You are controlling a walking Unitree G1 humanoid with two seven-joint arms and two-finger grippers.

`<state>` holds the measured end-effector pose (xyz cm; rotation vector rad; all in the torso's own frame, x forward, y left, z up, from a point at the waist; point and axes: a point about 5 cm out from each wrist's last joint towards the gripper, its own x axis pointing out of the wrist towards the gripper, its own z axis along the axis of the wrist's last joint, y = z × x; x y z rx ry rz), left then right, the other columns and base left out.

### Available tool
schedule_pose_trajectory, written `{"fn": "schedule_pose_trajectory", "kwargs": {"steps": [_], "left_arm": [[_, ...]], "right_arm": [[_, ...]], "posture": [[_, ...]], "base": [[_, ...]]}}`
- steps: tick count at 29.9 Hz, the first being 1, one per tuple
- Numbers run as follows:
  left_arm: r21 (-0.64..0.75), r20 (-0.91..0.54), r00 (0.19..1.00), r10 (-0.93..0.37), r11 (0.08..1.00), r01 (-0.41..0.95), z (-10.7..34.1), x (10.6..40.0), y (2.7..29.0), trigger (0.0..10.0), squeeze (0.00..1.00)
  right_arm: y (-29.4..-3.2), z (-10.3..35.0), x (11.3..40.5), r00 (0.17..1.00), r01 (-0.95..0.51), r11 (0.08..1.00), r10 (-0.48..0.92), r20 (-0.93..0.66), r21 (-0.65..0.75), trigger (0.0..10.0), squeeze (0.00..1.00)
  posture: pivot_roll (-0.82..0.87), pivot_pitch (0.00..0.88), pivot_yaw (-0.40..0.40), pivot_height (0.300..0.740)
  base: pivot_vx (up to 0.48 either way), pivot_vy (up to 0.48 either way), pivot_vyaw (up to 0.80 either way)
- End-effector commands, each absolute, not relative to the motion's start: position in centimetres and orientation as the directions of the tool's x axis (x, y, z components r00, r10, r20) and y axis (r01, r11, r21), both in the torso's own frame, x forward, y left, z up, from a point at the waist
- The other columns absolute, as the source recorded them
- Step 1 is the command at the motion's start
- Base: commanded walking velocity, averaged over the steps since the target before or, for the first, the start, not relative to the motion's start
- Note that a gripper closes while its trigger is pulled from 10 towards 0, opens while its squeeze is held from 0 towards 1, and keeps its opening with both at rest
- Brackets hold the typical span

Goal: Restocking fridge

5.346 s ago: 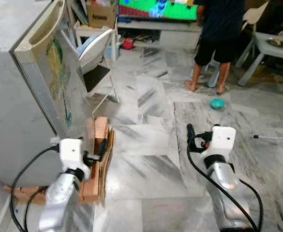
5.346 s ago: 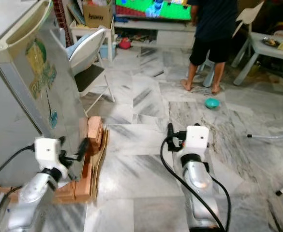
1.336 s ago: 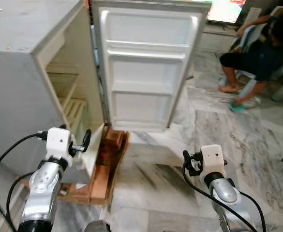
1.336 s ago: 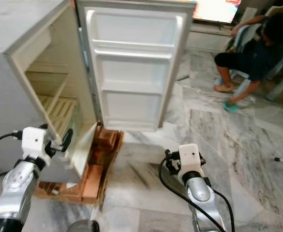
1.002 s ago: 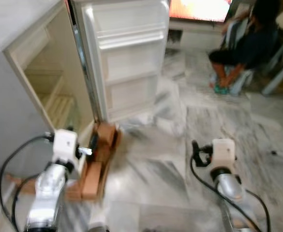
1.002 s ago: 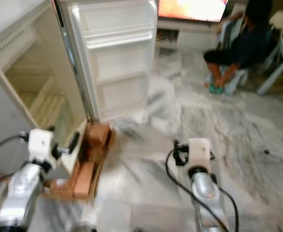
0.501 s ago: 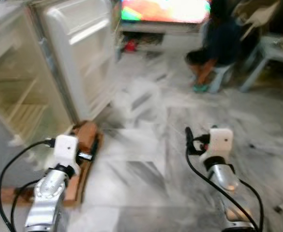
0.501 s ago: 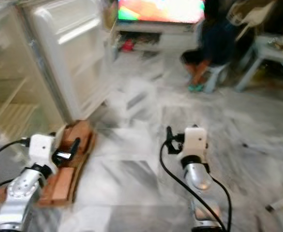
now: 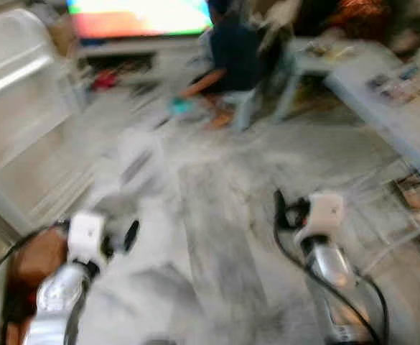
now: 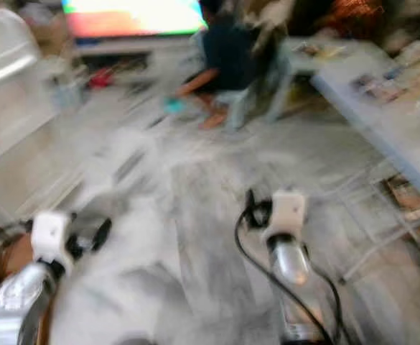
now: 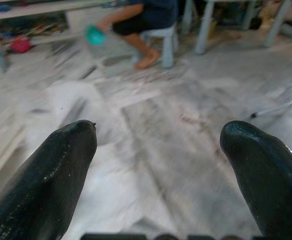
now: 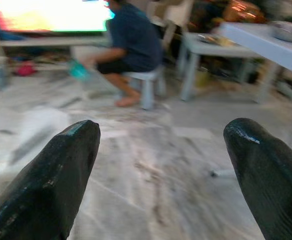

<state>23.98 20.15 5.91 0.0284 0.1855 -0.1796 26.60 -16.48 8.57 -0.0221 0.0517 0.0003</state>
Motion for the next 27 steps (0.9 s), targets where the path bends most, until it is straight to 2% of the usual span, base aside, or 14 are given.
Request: {"fn": "schedule_pose_trajectory", "kwargs": {"steps": [1,4,8,11,15,19,25,27], "left_arm": [[0.007,-0.129,0.973,-0.194,0.98,0.196,7.4,25.0,19.0,10.0,0.0],[0.012,-0.106,0.979,-0.174,0.984,0.176,8.2,26.5,19.1,10.0,0.0],[0.018,-0.085,0.972,-0.22,0.975,0.222,9.2,28.2,19.5,10.0,0.0],[0.0,-0.096,0.963,-0.252,0.967,0.253,9.5,28.9,19.3,10.0,0.0],[-0.029,-0.115,0.959,-0.258,0.966,0.257,8.8,28.7,18.8,10.0,0.0],[-0.065,-0.119,0.969,-0.216,0.976,0.21,7.4,27.2,18.1,10.0,0.0],[-0.075,-0.087,0.981,-0.173,0.983,0.167,7.8,27.6,17.9,10.0,0.0],[-0.05,-0.063,0.985,-0.16,0.986,0.157,8.4,27.9,17.9,10.0,0.0]], "right_arm": [[-17.5,9.3,26.8,0.999,0.026,0.999,-0.027,-0.021,-0.038,10.0,0.0],[-17.4,9.7,27.2,1.0,0.027,0.999,-0.027,-0.006,-0.033,10.0,0.0],[-17.2,10.0,27.7,1.0,0.021,0.999,-0.021,0.008,-0.032,10.0,0.0],[-17.2,10.0,27.7,1.0,0.027,0.999,-0.027,0.011,-0.03,10.0,0.0],[-17.3,9.8,27.6,0.999,0.043,0.999,-0.043,0.01,-0.026,10.0,0.0],[-17.7,9.9,27.2,0.997,0.074,0.997,-0.074,0.023,-0.023,10.0,0.0],[-17.4,10.0,27.1,0.998,0.047,0.999,-0.047,0.031,-0.01,10.0,0.0],[-17.1,10.2,27.4,0.999,0.039,0.999,-0.039,0.039,0.0,10.0,0.0]], "posture": [[0.01,0.015,-0.034,0.74],[0.01,0.013,-0.038,0.74],[0.01,0.008,-0.04,0.74],[0.01,0.006,-0.037,0.74],[-0.02,0.0,-0.016,0.74],[-0.03,0.0,-0.009,0.74],[-0.02,0.0,-0.016,0.74],[-0.01,0.002,-0.013,0.74]], "base": [[0.48,0.0,-0.8],[0.41,0.0,-0.8],[0.318,0.0,-0.8],[0.0,0.0,-0.8],[0.0,0.0,-0.8],[0.0,0.0,-0.8],[0.384,0.225,-0.8],[0.396,0.272,-0.22]]}}
